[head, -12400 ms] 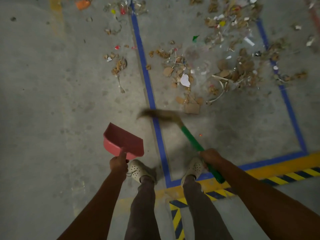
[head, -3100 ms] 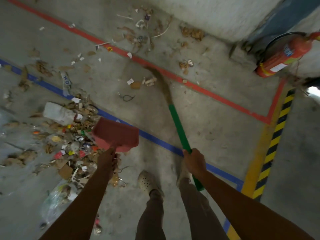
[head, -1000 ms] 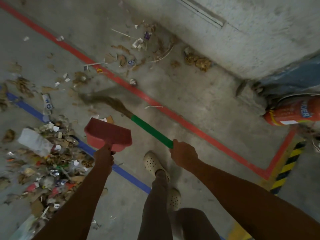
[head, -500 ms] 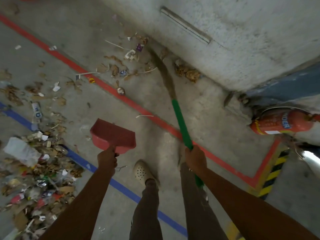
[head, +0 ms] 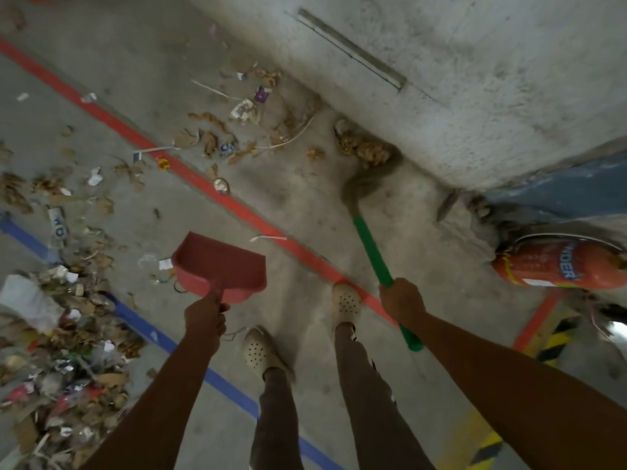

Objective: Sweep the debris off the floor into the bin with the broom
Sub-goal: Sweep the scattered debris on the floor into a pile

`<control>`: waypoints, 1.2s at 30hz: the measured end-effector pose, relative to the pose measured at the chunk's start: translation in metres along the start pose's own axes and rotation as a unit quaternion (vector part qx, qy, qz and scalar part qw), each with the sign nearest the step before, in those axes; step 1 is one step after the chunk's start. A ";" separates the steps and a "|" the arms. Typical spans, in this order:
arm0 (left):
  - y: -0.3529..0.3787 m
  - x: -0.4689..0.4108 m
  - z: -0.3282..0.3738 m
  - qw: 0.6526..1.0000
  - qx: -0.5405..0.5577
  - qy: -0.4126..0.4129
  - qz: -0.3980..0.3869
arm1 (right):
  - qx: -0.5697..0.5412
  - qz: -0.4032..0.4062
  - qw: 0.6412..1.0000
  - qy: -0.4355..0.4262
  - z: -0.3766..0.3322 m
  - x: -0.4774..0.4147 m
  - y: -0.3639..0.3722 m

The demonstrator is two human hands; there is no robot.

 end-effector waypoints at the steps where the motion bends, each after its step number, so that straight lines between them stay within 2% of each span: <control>1: 0.006 0.001 0.000 1.000 0.001 0.000 0.004 | 0.046 -0.006 0.998 -0.039 -0.008 -0.001 -0.002; 6: 0.032 0.009 -0.001 1.000 0.003 -0.006 0.011 | 0.165 -0.011 0.972 -0.168 -0.033 -0.006 -0.028; 12: 0.063 0.027 0.008 1.000 -0.001 -0.010 0.013 | 0.164 0.035 0.960 -0.226 -0.012 -0.017 -0.070; 17: 0.084 0.028 0.025 1.000 0.020 -0.004 0.004 | 0.088 0.070 0.981 -0.161 -0.003 -0.043 -0.105; 20: 0.095 0.024 0.036 0.999 0.033 0.011 -0.012 | -0.012 0.051 0.995 -0.080 -0.016 -0.072 -0.112; 22: 0.097 0.020 0.042 0.999 0.035 0.016 -0.014 | -0.111 0.026 0.993 -0.019 -0.032 -0.096 -0.111; 24: 0.097 0.015 0.045 0.999 0.034 0.014 -0.016 | -0.144 0.011 0.989 0.007 -0.053 -0.112 -0.110; 28: 0.087 0.004 0.050 0.998 0.057 0.012 -0.016 | 0.004 -0.019 0.998 -0.067 -0.101 -0.114 -0.090; 31: 0.071 0.002 0.051 0.998 0.060 0.011 0.011 | 0.109 -0.032 0.984 -0.139 -0.123 -0.096 -0.072; 36: 0.042 0.006 0.039 0.997 0.053 -0.007 0.059 | 0.171 -0.044 0.954 -0.243 -0.133 -0.055 -0.063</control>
Point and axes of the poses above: each hand's wrist, its own x-axis away from the middle knuckle, its own y-axis out of the palm, z = x × y, the point moved 7 cm from there along -x, towards the middle knuckle, and after that the axes turned 6 degrees about y, right-handed, at the moved point
